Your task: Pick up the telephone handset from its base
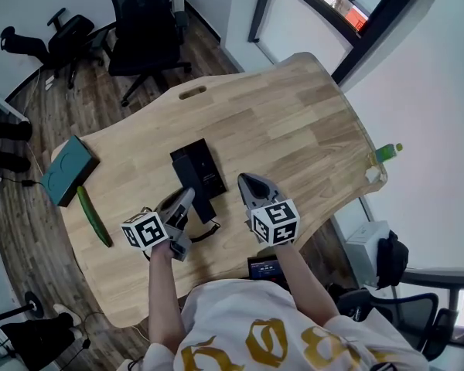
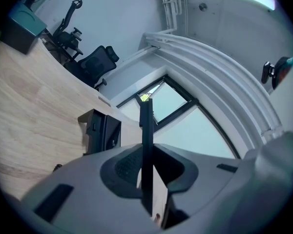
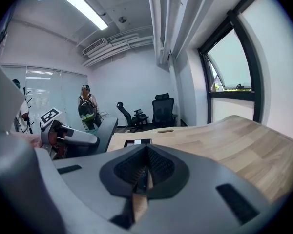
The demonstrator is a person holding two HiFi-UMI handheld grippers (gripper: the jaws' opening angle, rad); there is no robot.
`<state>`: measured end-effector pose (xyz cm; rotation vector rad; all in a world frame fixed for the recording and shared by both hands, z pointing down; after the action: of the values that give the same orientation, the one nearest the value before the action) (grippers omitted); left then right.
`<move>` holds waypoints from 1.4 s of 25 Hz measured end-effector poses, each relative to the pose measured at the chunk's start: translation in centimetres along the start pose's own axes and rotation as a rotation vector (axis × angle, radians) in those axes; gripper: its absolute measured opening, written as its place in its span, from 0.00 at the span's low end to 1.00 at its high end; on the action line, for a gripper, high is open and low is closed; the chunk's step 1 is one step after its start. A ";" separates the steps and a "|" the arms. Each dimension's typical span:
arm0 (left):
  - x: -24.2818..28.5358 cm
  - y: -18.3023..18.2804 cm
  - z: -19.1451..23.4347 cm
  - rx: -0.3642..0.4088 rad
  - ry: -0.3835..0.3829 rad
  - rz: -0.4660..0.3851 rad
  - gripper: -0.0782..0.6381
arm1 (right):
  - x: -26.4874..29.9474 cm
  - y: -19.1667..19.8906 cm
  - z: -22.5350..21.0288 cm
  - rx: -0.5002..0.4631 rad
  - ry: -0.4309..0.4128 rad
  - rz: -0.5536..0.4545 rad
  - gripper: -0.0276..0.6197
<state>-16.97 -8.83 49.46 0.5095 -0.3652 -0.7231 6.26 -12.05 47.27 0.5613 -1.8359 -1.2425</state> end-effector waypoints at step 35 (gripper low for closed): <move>-5.0 1.3 -4.7 0.035 0.215 -0.096 0.21 | -3.7 -1.4 4.0 -0.159 0.003 -0.097 0.05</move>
<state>-17.55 -3.02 45.65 0.6349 -0.1538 -0.7477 4.87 -7.79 43.89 0.5695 -1.7061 -1.4369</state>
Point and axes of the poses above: the fingertips, and each gripper's own axes: x forward along the fingers, z to its left, y out of its underside, the point moved 8 cm from there along -x, backward along the fingers, and after that the axes turned 3 degrees about y, right-handed, at the moved point
